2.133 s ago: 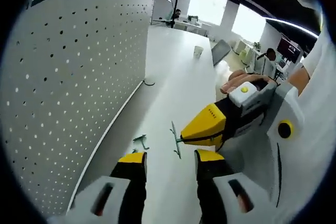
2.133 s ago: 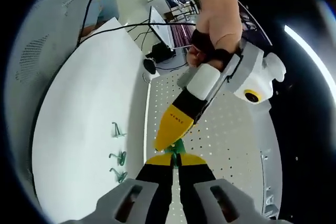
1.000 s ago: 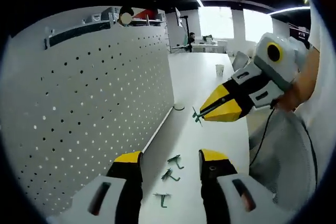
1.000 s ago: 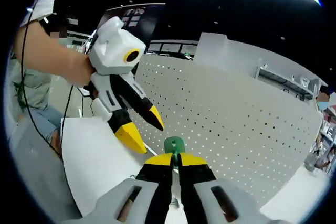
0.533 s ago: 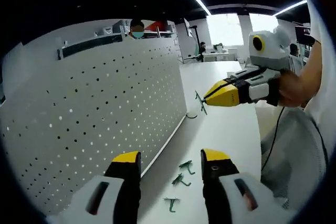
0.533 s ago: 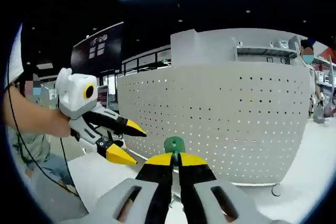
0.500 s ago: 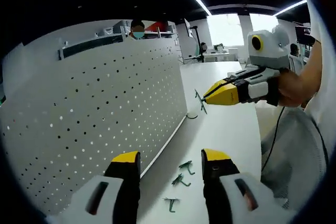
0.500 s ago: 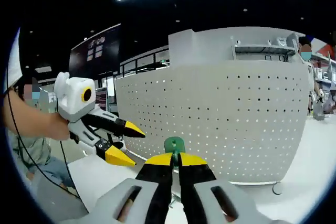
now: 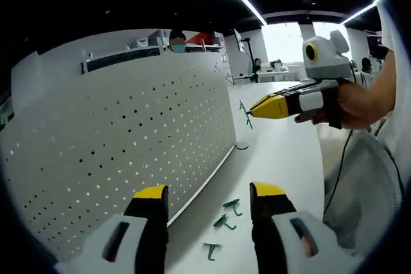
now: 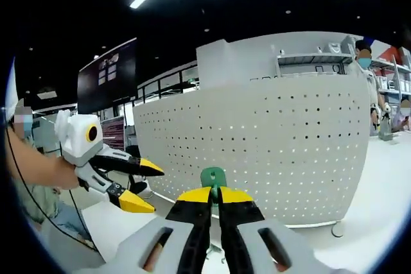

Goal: Insert the hook assembly into the mounting plate slot until the hook locks in place.

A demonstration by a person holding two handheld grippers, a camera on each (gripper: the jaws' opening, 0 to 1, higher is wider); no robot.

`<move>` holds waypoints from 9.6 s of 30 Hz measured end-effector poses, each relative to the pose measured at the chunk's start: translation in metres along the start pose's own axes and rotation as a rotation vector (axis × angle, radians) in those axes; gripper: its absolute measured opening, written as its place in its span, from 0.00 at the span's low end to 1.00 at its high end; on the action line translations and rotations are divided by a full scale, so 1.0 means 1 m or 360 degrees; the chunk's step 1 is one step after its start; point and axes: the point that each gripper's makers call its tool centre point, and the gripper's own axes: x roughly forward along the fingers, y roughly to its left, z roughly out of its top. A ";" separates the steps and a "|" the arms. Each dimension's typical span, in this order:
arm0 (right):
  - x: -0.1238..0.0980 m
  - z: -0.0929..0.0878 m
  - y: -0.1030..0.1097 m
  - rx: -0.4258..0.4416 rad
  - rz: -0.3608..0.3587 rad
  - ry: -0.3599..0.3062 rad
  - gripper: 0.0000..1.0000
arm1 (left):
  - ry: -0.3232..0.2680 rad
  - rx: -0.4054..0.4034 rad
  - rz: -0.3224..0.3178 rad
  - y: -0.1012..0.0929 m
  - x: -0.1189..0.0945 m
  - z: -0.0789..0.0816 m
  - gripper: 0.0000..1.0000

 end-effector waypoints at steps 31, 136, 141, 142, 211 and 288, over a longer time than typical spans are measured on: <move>0.030 0.050 -0.027 -0.0102 -0.0158 -0.0121 0.01 | -0.0120 -0.0107 0.0200 -0.004 -0.040 -0.023 0.57; 0.165 0.086 -0.006 0.0071 -0.0416 -0.0321 0.02 | -0.0200 -0.0330 0.0358 -0.023 -0.086 -0.067 0.68; 0.170 0.084 -0.008 0.0107 -0.0485 -0.0296 0.02 | -0.0200 -0.0334 0.0355 -0.024 -0.086 -0.067 0.67; 0.170 0.084 -0.010 0.0142 -0.0504 -0.0309 0.02 | -0.0201 -0.0334 0.0356 -0.023 -0.086 -0.067 0.67; 0.119 0.058 0.020 -0.0334 0.0075 -0.0171 0.51 | -0.0198 -0.0283 0.0375 -0.024 -0.088 -0.066 0.66; -0.058 -0.048 -0.006 -0.0508 0.0211 0.0045 0.59 | -0.0158 -0.0302 0.0364 -0.026 -0.090 -0.072 0.67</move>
